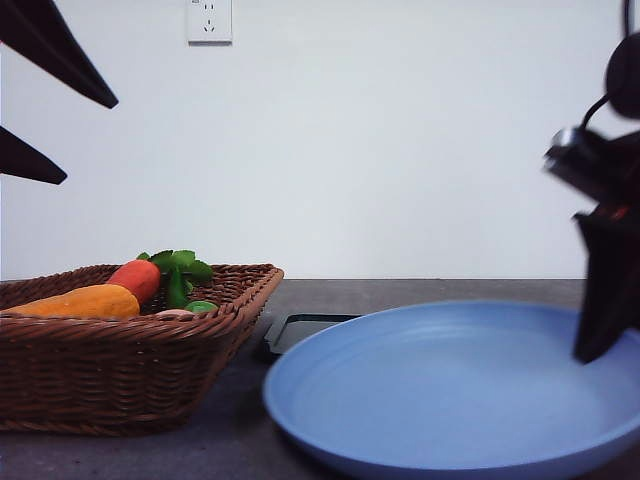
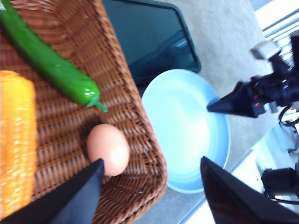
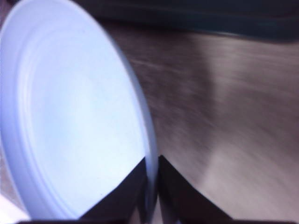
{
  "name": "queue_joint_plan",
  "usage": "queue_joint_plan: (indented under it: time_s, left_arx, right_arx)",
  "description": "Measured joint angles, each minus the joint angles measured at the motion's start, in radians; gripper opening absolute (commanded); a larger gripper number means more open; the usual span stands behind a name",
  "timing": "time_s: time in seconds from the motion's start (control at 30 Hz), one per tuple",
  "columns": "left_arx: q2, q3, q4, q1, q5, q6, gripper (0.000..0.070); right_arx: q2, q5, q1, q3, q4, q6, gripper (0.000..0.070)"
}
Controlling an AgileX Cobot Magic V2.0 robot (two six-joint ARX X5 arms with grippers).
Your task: Transfer egg from basket to plate and serve
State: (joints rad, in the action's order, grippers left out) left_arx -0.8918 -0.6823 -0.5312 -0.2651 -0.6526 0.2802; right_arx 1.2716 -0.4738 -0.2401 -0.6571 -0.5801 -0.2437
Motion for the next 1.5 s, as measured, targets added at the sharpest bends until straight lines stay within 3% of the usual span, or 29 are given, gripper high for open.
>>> queue_joint_plan:
  time_s: [0.23,0.57,1.07,1.5]
  left_arx:
    - [-0.062,-0.002,0.000,-0.092,0.106,0.003,0.0443]
    - [-0.297,-0.081,0.003,-0.245,0.305,0.000,0.0442]
    - [-0.556,-0.101,0.109,-0.279,0.321,-0.015,0.0433]
    - [-0.574,-0.106,0.118,-0.280,0.354,-0.051,0.0252]
  right_arx:
    - [-0.234,0.014,0.047,0.000,-0.147,0.004,0.0000]
    - [-0.484,0.057,0.093,0.000,-0.237,0.004,0.0000]
    - [-0.559,0.067,0.103,0.000,-0.280,0.004,0.0000]
    - [-0.559,0.067,0.103,0.000,-0.287,0.004,0.0000]
